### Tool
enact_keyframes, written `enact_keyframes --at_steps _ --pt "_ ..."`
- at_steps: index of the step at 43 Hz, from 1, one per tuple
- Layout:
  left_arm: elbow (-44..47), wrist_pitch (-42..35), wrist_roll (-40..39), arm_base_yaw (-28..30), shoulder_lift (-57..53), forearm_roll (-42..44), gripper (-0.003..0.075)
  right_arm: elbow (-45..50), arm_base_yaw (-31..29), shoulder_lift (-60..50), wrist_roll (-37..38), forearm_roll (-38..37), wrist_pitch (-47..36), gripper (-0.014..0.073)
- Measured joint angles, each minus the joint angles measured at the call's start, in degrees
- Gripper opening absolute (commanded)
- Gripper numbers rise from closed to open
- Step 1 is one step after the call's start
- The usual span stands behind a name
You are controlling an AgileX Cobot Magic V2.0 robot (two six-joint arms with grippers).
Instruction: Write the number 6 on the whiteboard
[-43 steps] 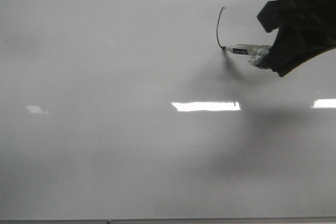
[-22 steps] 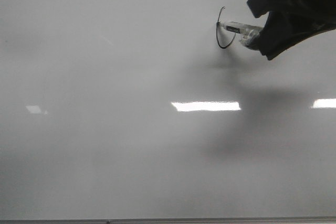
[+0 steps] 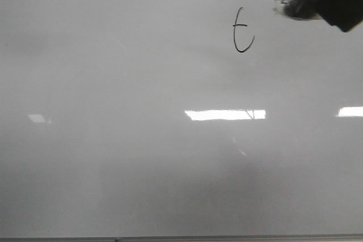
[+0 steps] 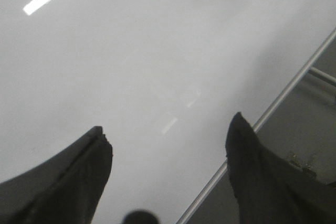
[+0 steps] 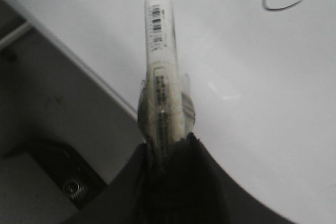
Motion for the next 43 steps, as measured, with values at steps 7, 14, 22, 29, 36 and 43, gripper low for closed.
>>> enact_keyframes --at_steps 7,14,22,29,36,43 --pt "0.0 0.0 7.1 -5.1 2.4 -5.4 0.0463 0.0 4.0 -3.7 -8.3 0.1 8.9 -0.0059" --pt "0.0 -0.5 9.8 -12.1 7.0 -5.9 0.0491 0.0 5.7 -4.5 -13.5 2.9 11.8 -0.0059" --pt "-2.3 -1.5 10.9 -21.2 13.3 -5.9 0.0566 0.0 5.8 -4.5 -17.8 6.8 12.0 -0.0059" --pt "-6.6 -2.3 10.9 -27.3 19.2 -6.1 0.0566 0.0 5.8 -4.5 -18.8 7.4 12.0 -0.0059" --pt "-9.6 -2.7 11.0 -30.9 24.9 -6.3 0.0566 0.0 5.8 -4.5 -18.8 7.5 11.8 -0.0059" --pt "-10.1 -3.0 11.0 -31.8 28.5 -6.3 0.0543 0.0 5.8 -4.5 -18.8 7.5 11.8 -0.0059"
